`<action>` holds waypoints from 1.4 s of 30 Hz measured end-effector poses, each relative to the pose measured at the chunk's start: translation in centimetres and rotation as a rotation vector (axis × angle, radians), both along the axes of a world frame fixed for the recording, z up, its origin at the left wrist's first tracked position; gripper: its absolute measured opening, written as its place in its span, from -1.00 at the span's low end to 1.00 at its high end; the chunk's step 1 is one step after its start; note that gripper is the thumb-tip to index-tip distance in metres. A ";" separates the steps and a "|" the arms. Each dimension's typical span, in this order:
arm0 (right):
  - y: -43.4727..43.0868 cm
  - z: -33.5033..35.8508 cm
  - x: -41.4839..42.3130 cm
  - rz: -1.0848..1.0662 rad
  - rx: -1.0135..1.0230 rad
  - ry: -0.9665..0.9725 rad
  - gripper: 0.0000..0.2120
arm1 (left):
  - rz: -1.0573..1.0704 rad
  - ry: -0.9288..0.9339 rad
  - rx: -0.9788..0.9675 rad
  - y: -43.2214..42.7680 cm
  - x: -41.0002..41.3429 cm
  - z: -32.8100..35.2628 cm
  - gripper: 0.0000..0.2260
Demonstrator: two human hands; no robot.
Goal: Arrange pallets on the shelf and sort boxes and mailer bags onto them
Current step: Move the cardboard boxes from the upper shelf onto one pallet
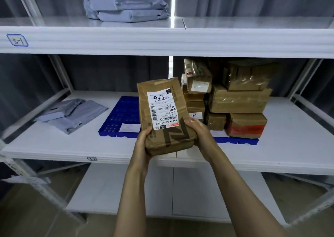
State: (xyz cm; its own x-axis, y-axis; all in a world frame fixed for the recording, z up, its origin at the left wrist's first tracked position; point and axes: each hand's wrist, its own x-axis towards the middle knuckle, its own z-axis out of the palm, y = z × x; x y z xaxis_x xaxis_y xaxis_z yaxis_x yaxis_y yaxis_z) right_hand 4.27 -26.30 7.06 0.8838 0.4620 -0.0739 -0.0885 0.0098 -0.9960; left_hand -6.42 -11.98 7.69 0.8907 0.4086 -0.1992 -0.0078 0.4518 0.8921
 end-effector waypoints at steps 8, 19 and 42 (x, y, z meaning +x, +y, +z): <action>0.3 2.1 1.3 -0.025 -0.103 -0.151 -0.51 | 0.074 -0.026 0.052 1.6 2.7 1.1 -0.81; 6.3 5.9 7.3 -0.948 -0.447 -0.715 -0.31 | 0.156 0.063 0.087 6.7 5.9 1.7 -0.38; 8.2 7.2 11.4 -1.098 -0.846 -0.593 -0.11 | 0.018 0.169 0.154 9.1 7.9 1.2 -0.49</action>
